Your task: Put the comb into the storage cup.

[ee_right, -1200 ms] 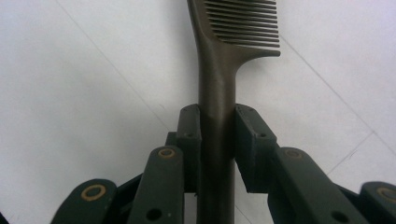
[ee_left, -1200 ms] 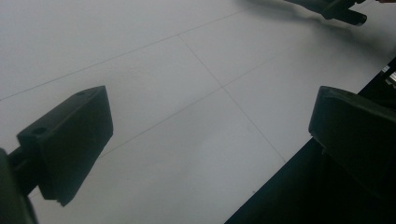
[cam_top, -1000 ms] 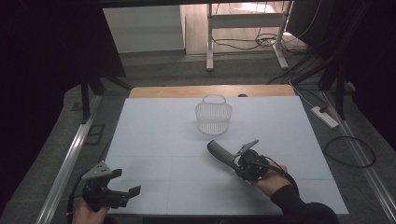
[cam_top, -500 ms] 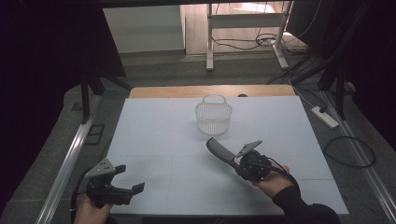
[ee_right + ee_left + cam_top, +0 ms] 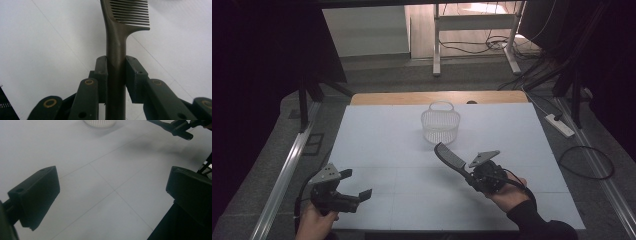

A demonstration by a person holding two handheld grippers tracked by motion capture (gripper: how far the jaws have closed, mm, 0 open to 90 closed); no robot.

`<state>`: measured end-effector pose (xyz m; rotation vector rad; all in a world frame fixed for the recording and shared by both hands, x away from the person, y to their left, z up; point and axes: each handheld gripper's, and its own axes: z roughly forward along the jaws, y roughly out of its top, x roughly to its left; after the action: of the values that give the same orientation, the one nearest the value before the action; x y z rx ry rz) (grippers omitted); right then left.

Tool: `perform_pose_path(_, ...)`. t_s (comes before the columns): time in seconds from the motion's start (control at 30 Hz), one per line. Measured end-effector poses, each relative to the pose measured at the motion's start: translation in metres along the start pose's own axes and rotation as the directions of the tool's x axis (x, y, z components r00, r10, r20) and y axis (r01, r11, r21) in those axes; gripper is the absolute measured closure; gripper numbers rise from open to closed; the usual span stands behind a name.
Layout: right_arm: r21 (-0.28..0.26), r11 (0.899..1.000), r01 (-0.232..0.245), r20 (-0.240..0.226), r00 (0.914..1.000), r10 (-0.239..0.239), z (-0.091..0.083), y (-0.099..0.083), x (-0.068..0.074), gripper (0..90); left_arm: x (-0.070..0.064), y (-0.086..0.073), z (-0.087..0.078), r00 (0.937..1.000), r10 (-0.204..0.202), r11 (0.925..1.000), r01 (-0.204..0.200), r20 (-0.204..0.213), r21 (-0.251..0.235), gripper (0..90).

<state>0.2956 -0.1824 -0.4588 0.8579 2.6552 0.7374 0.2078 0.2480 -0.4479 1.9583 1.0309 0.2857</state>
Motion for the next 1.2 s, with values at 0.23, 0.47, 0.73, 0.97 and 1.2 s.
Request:
perform_pose_path(0.23,-0.039,0.999,-0.001,0.007,1.0000,0.001,-0.007,-0.001,0.000,72.5,-0.003,0.012,0.008,0.9997,0.017,0.9998,-0.017,0.019,-0.009,0.1)
perform_pose_path(0.47,-0.069,0.998,0.000,0.013,0.9999,0.001,-0.012,-0.001,-0.001,72.5,-0.008,0.023,0.017,0.9989,0.036,0.9993,-0.036,0.028,-0.004,0.0)
perform_pose_path(0.73,-0.109,0.994,-0.001,0.022,0.9997,0.003,-0.019,-0.003,-0.001,72.5,-0.010,0.034,0.028,0.9982,0.042,0.9990,-0.043,0.042,0.012,0.0)
perform_pose_path(0.97,-0.139,0.990,0.006,0.036,0.9994,-0.001,-0.026,-0.006,-0.002,72.5,-0.013,0.044,0.037,0.9973,0.050,0.9985,-0.051,0.053,0.017,0.0)
perform_pose_path(1.2,-0.151,0.988,0.010,0.041,0.9992,-0.004,-0.027,-0.006,-0.003,72.4,-0.013,0.053,0.045,0.9968,0.045,0.9990,-0.045,0.067,-0.002,0.0)
